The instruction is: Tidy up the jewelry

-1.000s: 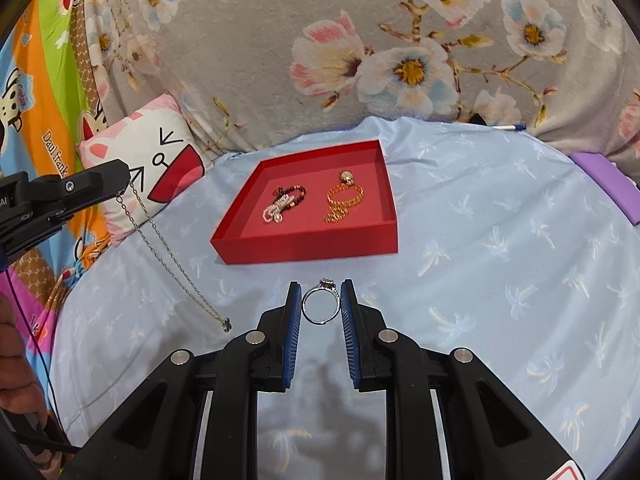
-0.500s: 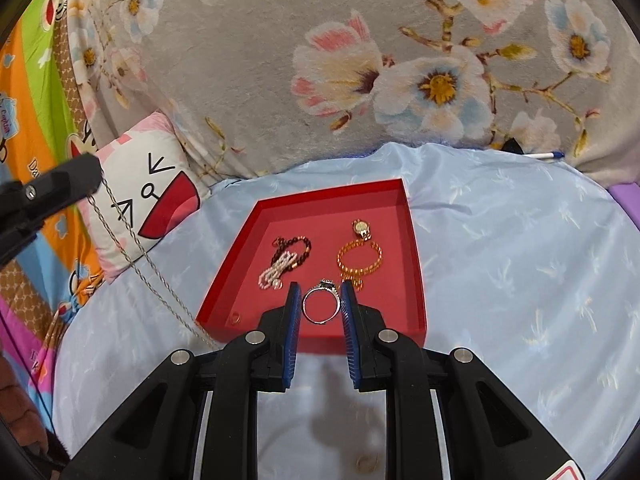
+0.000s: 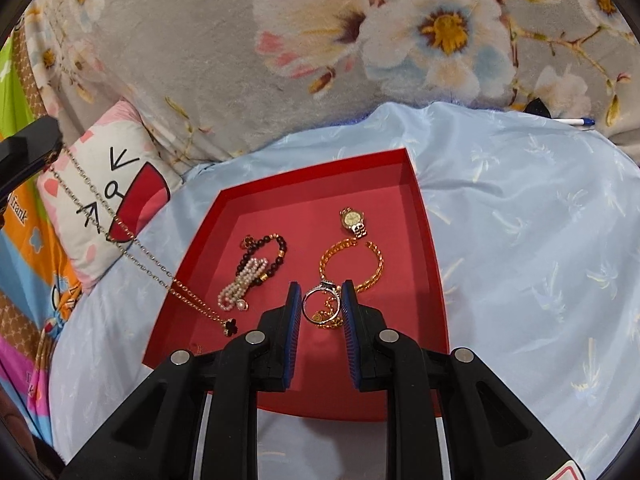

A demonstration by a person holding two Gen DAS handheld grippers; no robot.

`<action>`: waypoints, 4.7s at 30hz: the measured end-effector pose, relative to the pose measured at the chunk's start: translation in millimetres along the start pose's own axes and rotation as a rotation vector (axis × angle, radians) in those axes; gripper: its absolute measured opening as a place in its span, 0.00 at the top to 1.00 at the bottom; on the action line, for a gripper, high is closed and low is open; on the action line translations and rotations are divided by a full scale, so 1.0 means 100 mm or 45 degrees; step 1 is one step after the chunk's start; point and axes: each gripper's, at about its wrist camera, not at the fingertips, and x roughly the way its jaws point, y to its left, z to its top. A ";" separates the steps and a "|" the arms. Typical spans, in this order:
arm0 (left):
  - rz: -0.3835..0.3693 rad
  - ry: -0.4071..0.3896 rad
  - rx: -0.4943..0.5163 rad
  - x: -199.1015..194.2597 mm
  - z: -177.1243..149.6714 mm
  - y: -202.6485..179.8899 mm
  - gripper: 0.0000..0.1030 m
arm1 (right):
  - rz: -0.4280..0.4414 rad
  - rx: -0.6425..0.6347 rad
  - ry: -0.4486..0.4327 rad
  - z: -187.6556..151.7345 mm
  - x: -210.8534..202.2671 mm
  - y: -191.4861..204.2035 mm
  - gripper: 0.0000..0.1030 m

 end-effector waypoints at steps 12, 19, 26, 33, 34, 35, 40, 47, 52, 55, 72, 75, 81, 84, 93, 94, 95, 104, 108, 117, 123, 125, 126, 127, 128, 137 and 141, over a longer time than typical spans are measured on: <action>0.148 0.079 -0.093 0.21 -0.34 0.26 0.44 | -0.047 0.006 -0.051 -0.38 -0.44 -0.11 0.62; 0.176 0.144 -0.080 0.03 -0.80 0.22 0.45 | -0.103 -0.004 0.003 -0.91 -0.75 -0.13 0.61; 0.213 0.226 -0.065 -0.12 -1.30 0.14 0.46 | -0.133 -0.027 0.110 -1.38 -0.78 -0.06 0.63; 0.221 0.301 -0.079 -0.20 -1.64 0.15 0.46 | -0.158 -0.041 0.138 -1.54 -0.73 -0.01 0.69; 0.223 0.309 -0.084 -0.20 -1.67 0.16 0.46 | -0.159 -0.039 0.142 -1.55 -0.72 -0.01 0.71; 0.227 0.318 -0.085 -0.20 -1.70 0.16 0.47 | -0.159 -0.037 0.145 -1.56 -0.72 -0.01 0.72; 0.238 0.342 -0.074 -0.21 -1.82 0.16 0.47 | -0.172 -0.037 0.144 -1.57 -0.70 0.00 0.73; 0.256 0.374 -0.052 -0.13 -1.95 0.17 0.48 | -0.234 -0.080 0.127 -1.57 -0.66 0.05 0.80; 0.282 0.397 -0.046 -0.06 -2.03 0.21 0.48 | -0.251 -0.084 0.121 -1.56 -0.65 0.03 0.83; 0.297 0.408 -0.034 -0.03 -2.07 0.21 0.48 | -0.253 -0.081 0.118 -1.56 -0.65 0.04 0.84; 0.149 0.401 0.007 -0.03 -2.06 0.06 1.00 | -0.155 0.012 0.128 -1.56 -0.72 -0.02 0.84; 0.124 0.392 -0.002 -0.06 -2.02 0.04 1.00 | -0.141 0.009 0.119 -1.55 -0.75 0.01 0.84; 0.107 0.370 -0.025 -0.11 -1.92 0.04 1.00 | -0.113 -0.014 0.076 -1.43 -0.85 0.10 0.84; 0.111 0.349 -0.044 -0.15 -1.85 0.09 1.00 | -0.091 -0.028 0.046 -1.30 -0.90 0.14 0.84; 0.134 0.225 -0.065 -0.17 -1.32 0.26 1.00 | -0.042 -0.090 -0.079 -0.67 -0.90 0.29 0.84; 0.138 0.203 -0.057 -0.15 -1.23 0.26 1.00 | -0.041 -0.101 -0.090 -0.59 -0.89 0.32 0.84; 0.138 0.190 -0.051 -0.13 -1.17 0.26 1.00 | -0.043 -0.112 -0.099 -0.53 -0.87 0.34 0.84; 0.161 0.156 -0.042 0.25 -0.78 0.32 1.00 | -0.054 -0.120 -0.100 -0.18 -0.52 0.34 0.84; 0.167 0.166 -0.039 0.42 -0.71 0.35 1.00 | -0.057 -0.100 -0.088 -0.09 -0.37 0.28 0.84; 0.178 0.234 -0.045 0.82 -0.74 0.41 1.00 | -0.070 -0.065 -0.029 -0.05 -0.03 0.14 0.84; 0.212 0.266 -0.034 0.99 -0.79 0.43 1.00 | -0.088 -0.049 -0.004 -0.05 0.14 0.07 0.84; 0.207 0.278 -0.028 1.05 -0.80 0.44 1.00 | -0.095 -0.055 0.000 -0.05 0.18 0.07 0.83; 0.220 0.275 -0.029 1.07 -0.80 0.44 1.00 | -0.099 -0.054 -0.001 -0.05 0.20 0.06 0.83; 0.221 0.269 -0.033 1.08 -0.80 0.44 1.00 | -0.105 -0.052 -0.006 -0.05 0.21 0.06 0.79; 0.206 0.265 -0.037 1.09 -0.80 0.44 0.92 | -0.115 -0.052 -0.009 -0.05 0.23 0.05 0.65; 0.259 0.207 -0.045 1.03 -0.79 0.41 0.47 | -0.160 -0.041 -0.062 -0.07 0.12 0.02 0.44; 0.274 0.218 -0.027 0.98 -0.82 0.38 0.47 | -0.163 -0.039 -0.060 -0.12 0.04 0.04 0.44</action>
